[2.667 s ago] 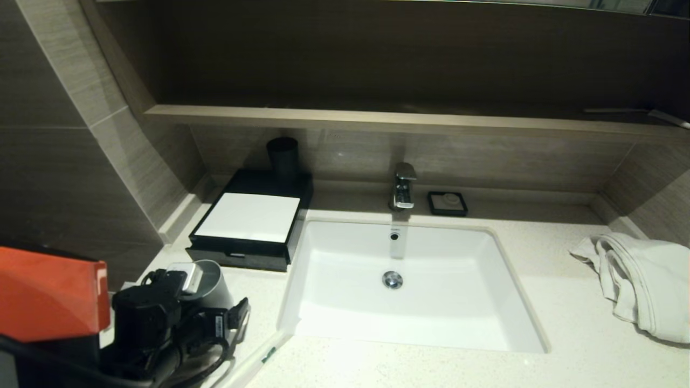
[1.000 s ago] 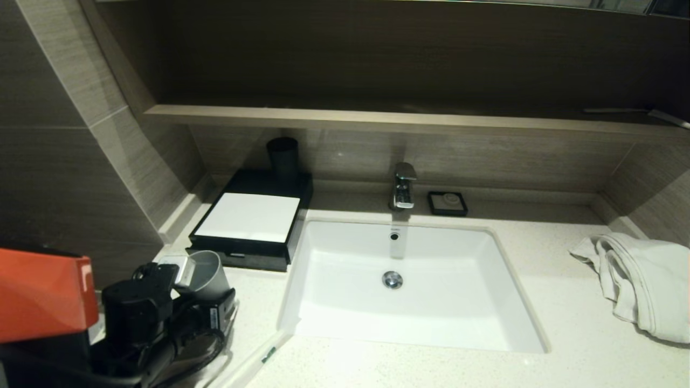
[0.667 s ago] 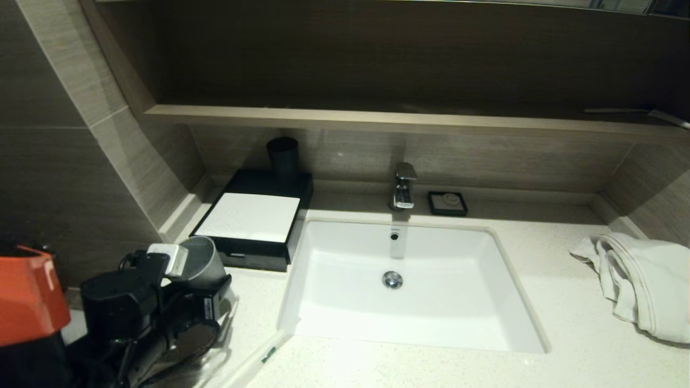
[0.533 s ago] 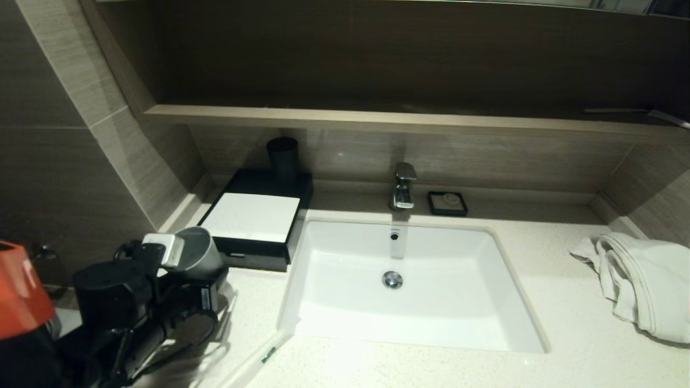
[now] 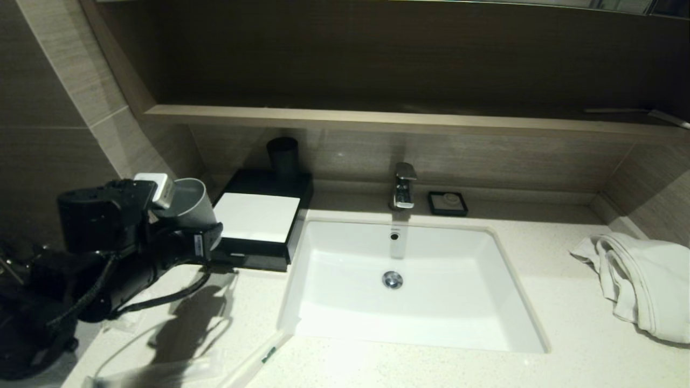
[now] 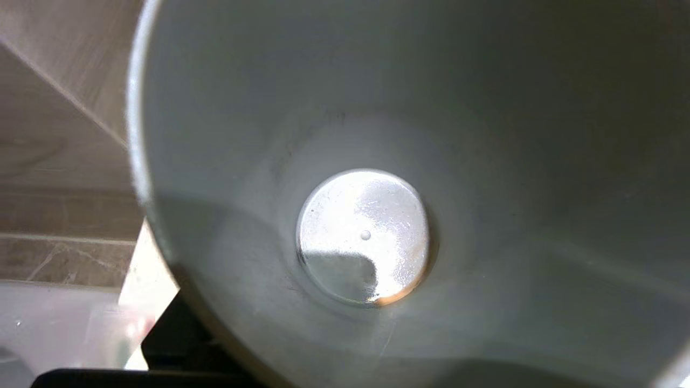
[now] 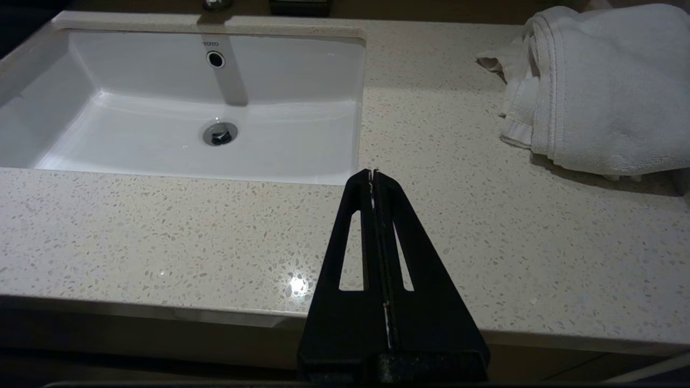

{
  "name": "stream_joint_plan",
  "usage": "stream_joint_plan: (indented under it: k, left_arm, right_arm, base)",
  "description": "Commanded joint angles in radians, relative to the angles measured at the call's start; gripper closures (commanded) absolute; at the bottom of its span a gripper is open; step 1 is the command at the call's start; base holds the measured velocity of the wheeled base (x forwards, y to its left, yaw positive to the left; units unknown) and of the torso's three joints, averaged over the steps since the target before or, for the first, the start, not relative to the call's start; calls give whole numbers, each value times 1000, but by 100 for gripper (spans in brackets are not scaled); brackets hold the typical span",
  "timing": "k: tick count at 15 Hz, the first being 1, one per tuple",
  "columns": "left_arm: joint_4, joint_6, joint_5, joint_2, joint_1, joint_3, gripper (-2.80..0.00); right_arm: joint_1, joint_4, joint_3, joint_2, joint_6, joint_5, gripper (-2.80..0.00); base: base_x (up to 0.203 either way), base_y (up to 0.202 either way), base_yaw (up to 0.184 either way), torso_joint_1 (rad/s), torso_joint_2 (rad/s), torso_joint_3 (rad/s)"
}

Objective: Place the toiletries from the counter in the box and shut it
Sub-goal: Place the cup on the storage box

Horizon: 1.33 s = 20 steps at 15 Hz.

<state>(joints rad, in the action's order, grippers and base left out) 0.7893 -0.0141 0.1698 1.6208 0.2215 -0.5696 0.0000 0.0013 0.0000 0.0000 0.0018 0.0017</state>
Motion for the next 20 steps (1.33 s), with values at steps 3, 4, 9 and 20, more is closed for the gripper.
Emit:
stream_joint_plan:
  k: [3,4,9,20]
  left_arm:
    - [-75,1,1,36,-1,-123,0]
    - [-81,1,0,56,0,-143,0]
    - [-84,0,0,157,4,-224,0]
    - [-168,2,0,267,6,-382,0]
  right_arm:
    - [0,0,0,0,0,0,0]
    - [0,0,0,0,0,1,0]
    - [0,0,0,0,0,0,0]
    - [0,0,0,0,0,0,0]
  base:
    - [0,0,0,0,0,0]
    - [0,0,0,0,0,0]
    - [0,0,0,0,0,0]
    - [0,0,0,0,0,0]
